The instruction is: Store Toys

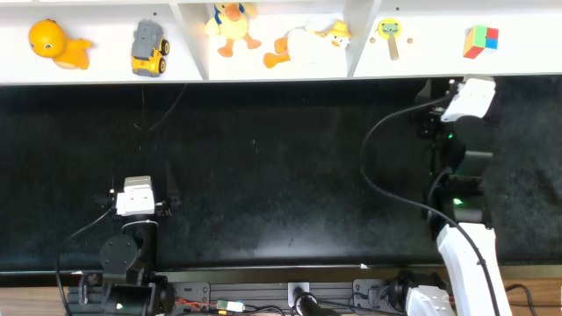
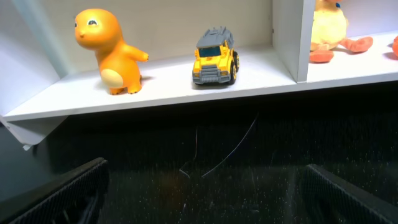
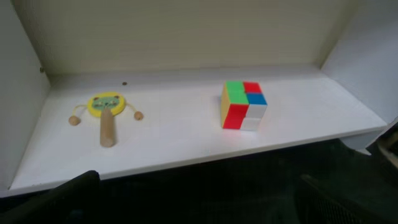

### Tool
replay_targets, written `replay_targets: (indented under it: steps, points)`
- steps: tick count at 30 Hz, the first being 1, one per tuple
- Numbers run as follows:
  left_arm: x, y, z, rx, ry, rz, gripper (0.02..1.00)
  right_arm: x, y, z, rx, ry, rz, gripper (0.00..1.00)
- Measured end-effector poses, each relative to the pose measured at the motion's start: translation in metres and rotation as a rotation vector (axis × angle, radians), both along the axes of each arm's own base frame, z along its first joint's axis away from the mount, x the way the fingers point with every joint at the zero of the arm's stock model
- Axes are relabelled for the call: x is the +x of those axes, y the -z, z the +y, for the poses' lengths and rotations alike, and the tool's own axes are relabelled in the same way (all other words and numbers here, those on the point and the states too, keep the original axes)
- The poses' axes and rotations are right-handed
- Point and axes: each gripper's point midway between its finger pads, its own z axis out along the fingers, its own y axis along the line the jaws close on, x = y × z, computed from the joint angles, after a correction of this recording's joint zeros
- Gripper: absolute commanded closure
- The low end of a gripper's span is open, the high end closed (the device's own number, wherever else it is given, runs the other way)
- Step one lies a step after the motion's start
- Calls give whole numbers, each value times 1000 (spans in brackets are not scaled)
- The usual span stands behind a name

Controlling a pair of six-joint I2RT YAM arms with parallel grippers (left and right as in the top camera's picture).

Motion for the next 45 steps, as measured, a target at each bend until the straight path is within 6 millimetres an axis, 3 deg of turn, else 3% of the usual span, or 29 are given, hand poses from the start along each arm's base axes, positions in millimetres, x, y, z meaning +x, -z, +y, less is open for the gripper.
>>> replay_targets:
  steps: [9,16,20,24,30,35,41,45]
  points:
    - [0,0,0,0,0,0,20,-33,41,2,35,34,5,5]
    - [0,0,0,0,0,0,20,-62,58,3,70,47,-40,5]
    - [0,0,0,0,0,0,20,-73,56,5,84,40,-96,7]
    - [0,0,0,0,0,0,20,-80,50,12,98,-4,-176,5]
    - [0,0,0,0,0,0,20,-88,69,24,106,-74,-200,5]
    - [0,0,0,0,0,0,20,-91,65,23,55,-79,-202,5]
    - [0,0,0,0,0,0,20,-98,82,21,24,-72,-123,5]
    - [0,0,0,0,0,0,20,-105,104,21,21,-70,-28,5]
